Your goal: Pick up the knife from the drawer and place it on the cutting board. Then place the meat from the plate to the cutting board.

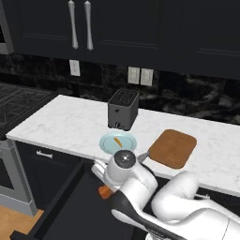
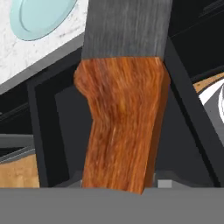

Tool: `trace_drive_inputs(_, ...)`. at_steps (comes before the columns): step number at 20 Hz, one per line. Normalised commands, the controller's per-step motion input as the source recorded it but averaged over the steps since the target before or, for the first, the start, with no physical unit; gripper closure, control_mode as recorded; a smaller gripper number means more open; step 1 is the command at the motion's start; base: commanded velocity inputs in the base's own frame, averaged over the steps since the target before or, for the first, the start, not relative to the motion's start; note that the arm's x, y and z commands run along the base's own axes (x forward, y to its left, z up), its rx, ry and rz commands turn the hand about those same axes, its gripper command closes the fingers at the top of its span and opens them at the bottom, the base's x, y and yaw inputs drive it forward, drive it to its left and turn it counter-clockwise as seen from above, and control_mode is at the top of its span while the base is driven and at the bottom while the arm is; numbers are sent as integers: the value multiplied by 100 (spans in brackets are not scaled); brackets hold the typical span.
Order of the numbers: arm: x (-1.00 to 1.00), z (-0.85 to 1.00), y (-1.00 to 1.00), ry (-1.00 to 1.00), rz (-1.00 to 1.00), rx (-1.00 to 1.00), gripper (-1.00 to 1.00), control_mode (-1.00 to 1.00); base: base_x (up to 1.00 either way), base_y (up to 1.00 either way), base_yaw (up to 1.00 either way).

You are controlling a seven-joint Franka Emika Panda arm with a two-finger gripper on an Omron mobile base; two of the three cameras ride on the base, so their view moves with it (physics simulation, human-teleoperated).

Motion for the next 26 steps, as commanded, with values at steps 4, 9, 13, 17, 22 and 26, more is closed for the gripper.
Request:
trace_drive_inputs(4,79,62,-82,9,-32,0,100,-100,0,0,0)
trace_drive_inputs(9,60,16,-94,5,-29,0,100,-100,0,0,0)
trace_drive_inputs(13,63,0,-100,10,-23,0,100,-100,0,0,0)
trace_drive_inputs(17,46,0,-100,14,-16,2,100,-100,0,0,0)
trace_drive_inputs(22,46,-1,-92,15,-10,1,100,-100,0,0,0)
trace_drive_inputs(26,50,-1,-64,12,-1,0,100,-100,0,0,0)
